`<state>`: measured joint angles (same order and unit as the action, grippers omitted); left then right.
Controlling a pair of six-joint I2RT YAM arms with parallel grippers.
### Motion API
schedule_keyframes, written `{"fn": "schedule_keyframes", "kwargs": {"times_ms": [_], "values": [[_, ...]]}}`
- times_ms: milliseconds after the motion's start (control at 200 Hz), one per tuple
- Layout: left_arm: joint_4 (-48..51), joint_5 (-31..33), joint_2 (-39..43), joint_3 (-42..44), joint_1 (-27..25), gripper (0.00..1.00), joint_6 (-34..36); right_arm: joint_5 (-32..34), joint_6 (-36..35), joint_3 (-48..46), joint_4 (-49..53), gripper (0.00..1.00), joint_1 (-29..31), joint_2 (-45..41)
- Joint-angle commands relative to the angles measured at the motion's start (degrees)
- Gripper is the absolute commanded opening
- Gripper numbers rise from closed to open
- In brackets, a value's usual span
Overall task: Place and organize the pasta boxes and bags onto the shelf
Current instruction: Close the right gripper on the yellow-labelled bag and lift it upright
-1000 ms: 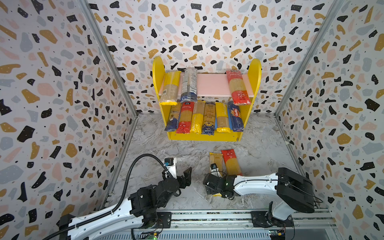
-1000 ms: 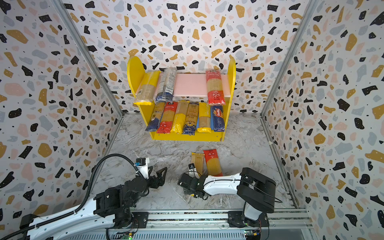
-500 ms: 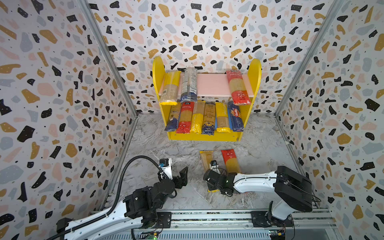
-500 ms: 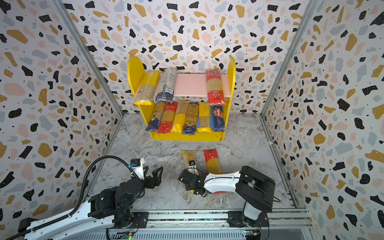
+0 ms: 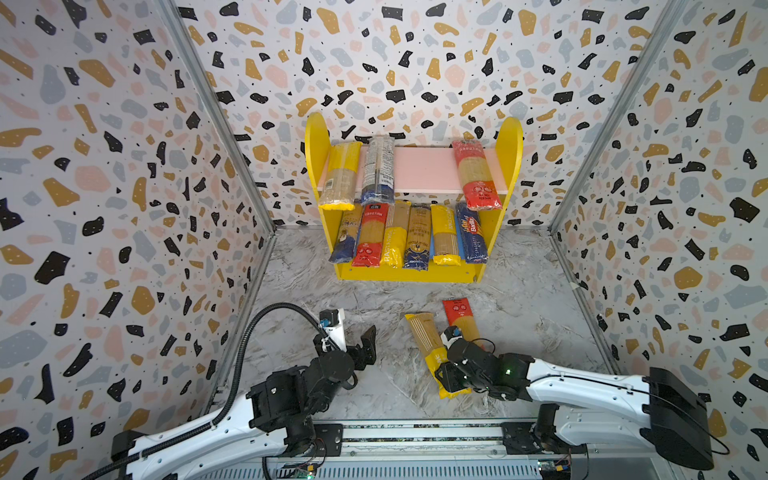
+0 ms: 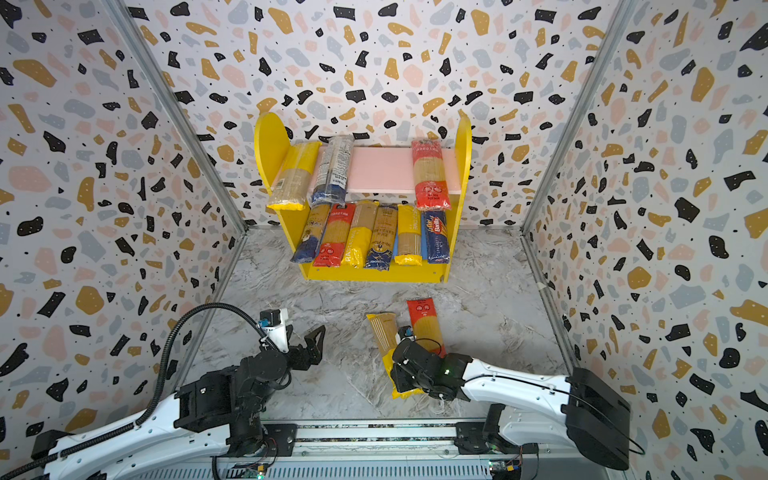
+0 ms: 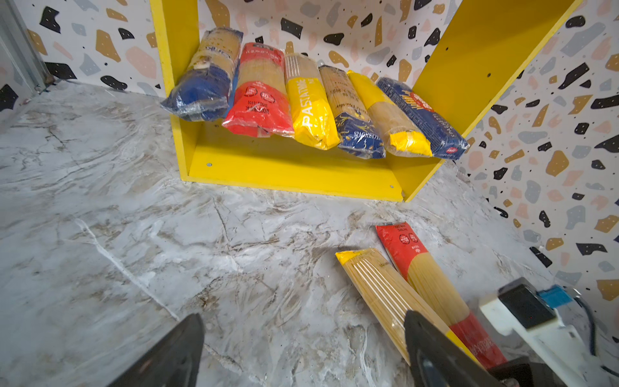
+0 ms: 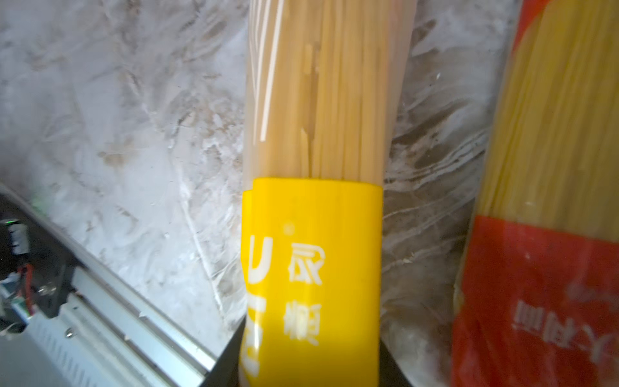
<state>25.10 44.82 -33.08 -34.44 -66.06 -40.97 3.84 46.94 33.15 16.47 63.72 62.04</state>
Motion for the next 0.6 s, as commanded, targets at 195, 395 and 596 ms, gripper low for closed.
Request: {"fn": "schedule_keyframes", "kwargs": {"times_ms": [195, 395, 596], "values": [[0.9, 4.8, -4.0, -7.2, -0.2, 0.95, 2.7, -0.8, -5.6, 4.6, 2.0, 0.18, -2.4, -16.1], [1.9, 6.4, -6.0, -11.6, -0.2, 0.95, 4.3, 2.4, -9.8, 14.8, 10.8, 0.18, -2.3, -19.5], [2.7, 8.2, -7.8, -15.7, -0.2, 0.96, 6.1, 6.0, -15.5, 27.2, 16.1, 0.18, -2.4, -17.8]]}}
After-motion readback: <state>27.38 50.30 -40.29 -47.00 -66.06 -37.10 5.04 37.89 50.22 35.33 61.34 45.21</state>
